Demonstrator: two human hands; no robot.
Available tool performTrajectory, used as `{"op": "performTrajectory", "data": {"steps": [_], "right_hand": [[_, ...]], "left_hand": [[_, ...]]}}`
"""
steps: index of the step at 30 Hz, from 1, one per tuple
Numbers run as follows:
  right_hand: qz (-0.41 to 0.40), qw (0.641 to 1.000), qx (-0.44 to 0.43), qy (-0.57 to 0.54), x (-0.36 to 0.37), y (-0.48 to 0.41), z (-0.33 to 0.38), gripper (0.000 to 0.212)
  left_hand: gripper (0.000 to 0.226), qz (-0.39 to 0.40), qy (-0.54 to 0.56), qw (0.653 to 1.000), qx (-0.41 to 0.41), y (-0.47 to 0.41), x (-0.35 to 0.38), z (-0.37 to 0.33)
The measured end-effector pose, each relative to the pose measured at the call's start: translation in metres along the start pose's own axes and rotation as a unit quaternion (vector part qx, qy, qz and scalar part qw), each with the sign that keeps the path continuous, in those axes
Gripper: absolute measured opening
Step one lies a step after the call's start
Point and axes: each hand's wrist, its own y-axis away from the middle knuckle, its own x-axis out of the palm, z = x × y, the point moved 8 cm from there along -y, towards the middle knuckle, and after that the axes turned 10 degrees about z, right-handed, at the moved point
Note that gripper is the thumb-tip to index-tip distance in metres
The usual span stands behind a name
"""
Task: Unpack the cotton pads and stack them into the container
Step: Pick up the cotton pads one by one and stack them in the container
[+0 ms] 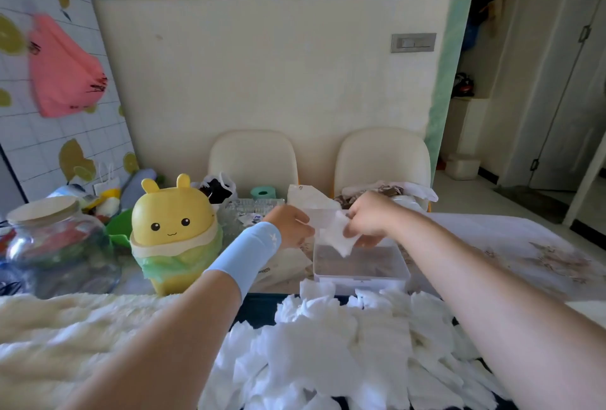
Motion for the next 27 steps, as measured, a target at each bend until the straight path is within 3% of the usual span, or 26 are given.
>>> {"op": "performTrajectory", "data": {"steps": [3, 8, 11, 13, 15, 18, 21, 27], "right_hand": [[0.023, 0.994, 0.060, 0.089, 0.020, -0.016, -0.009, 0.029], [-0.005, 0.966, 0.112, 0.233, 0.034, -0.027, -0.009, 0.024], [-0.018, 0.957, 0.122, 0.263, 0.040, -0.035, -0.007, 0.026], [0.016, 0.972, 0.127, 0.198, 0.053, -0.044, -0.011, 0.026], [0.076, 0.989, 0.114, 0.060, 0.070, -0.050, -0.015, 0.033], [0.119, 0.985, 0.094, -0.087, 0.077, -0.047, -0.017, 0.034], [0.106, 0.984, 0.122, -0.070, 0.067, -0.049, -0.033, 0.020], [0.124, 0.981, 0.139, -0.047, 0.075, -0.052, -0.037, 0.020]], "left_hand": [[0.029, 0.029, -0.027, 0.999, -0.036, -0.012, 0.017, 0.012], [0.051, 0.067, -0.056, 0.993, -0.077, -0.029, 0.038, 0.028], [0.046, 0.046, -0.106, 0.991, -0.070, -0.028, 0.037, 0.031], [0.045, 0.035, -0.106, 0.992, -0.059, -0.029, 0.037, 0.034], [0.043, 0.028, -0.101, 0.994, -0.044, -0.030, 0.036, 0.035], [0.036, 0.029, -0.086, 0.995, -0.040, -0.035, 0.039, 0.039], [0.034, 0.022, -0.065, 0.997, -0.023, -0.035, 0.038, 0.035], [0.034, 0.003, -0.121, 0.993, -0.006, -0.035, 0.035, 0.029]]}}
